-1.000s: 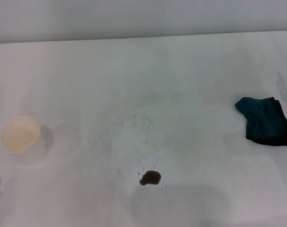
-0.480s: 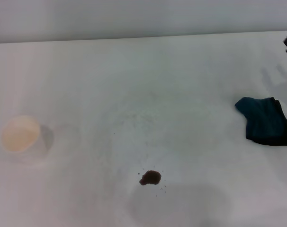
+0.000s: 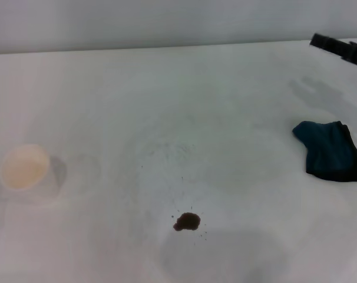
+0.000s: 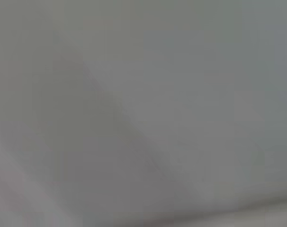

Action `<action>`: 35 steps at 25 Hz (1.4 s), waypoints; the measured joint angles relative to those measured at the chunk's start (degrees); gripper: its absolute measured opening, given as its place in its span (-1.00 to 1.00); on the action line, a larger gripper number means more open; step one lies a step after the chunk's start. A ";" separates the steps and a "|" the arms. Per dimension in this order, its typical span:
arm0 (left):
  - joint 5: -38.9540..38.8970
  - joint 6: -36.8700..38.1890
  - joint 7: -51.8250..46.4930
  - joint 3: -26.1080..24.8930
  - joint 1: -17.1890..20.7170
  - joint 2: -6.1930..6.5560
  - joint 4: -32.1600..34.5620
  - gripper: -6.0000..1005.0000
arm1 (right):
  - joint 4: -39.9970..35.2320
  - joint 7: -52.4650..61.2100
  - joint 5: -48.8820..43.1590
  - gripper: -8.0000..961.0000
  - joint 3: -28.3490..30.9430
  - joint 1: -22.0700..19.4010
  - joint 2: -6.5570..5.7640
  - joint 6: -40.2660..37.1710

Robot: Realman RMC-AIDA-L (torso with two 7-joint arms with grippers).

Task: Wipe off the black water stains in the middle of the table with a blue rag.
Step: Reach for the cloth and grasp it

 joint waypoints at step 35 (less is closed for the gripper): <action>-0.33 -0.36 0.09 0.00 -5.59 0.08 -2.10 0.66 | -18.77 64.27 -76.55 0.03 -26.18 21.22 2.85 20.49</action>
